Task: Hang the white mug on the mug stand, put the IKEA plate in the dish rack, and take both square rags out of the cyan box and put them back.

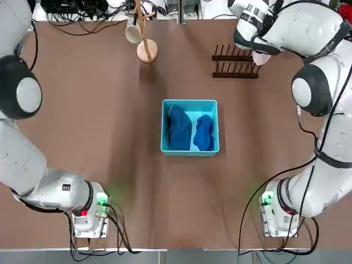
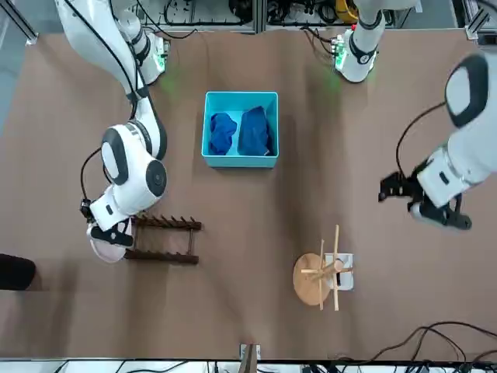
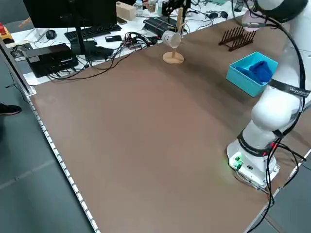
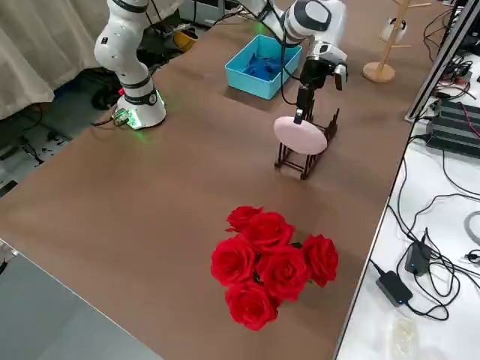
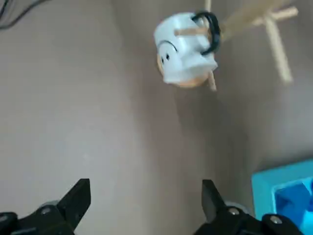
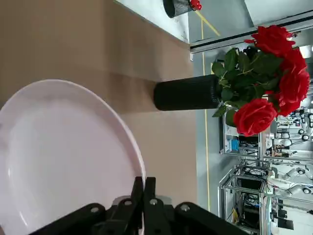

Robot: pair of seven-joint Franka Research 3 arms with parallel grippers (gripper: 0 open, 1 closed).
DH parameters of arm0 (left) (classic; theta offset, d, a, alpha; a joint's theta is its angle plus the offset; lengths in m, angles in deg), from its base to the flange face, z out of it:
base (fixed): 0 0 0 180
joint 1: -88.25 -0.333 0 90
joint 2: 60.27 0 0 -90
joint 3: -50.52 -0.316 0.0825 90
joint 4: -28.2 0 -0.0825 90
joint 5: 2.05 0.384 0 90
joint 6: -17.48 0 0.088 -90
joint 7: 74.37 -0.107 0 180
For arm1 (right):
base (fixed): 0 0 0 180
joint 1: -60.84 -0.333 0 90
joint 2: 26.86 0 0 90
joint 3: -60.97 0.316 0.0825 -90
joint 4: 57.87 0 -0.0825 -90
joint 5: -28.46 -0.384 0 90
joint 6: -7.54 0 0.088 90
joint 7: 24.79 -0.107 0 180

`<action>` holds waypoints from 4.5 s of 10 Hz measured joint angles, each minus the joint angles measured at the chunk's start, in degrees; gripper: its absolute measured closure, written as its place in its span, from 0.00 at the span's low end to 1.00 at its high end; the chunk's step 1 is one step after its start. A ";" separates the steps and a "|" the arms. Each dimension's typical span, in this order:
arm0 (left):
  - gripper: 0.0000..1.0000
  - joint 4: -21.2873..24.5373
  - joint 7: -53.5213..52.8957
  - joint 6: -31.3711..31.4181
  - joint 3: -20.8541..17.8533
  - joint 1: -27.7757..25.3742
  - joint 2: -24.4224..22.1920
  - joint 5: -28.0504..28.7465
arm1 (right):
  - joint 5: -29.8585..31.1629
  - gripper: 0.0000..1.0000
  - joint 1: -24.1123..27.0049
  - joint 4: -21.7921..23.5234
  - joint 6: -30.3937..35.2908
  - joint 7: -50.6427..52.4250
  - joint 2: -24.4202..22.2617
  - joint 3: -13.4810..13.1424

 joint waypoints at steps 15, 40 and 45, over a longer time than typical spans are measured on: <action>0.00 30.39 30.40 28.15 35.05 8.28 6.70 11.74 | 0.39 0.22 -1.04 -0.09 0.11 -5.72 5.08 -0.26; 0.96 18.10 53.27 33.40 32.45 16.33 28.80 31.86 | -44.41 0.01 19.74 -11.58 4.87 40.49 -16.13 -0.75; 0.96 17.18 53.14 27.06 33.41 16.21 21.56 30.86 | -44.80 0.01 24.04 -11.16 5.54 42.70 -17.68 2.08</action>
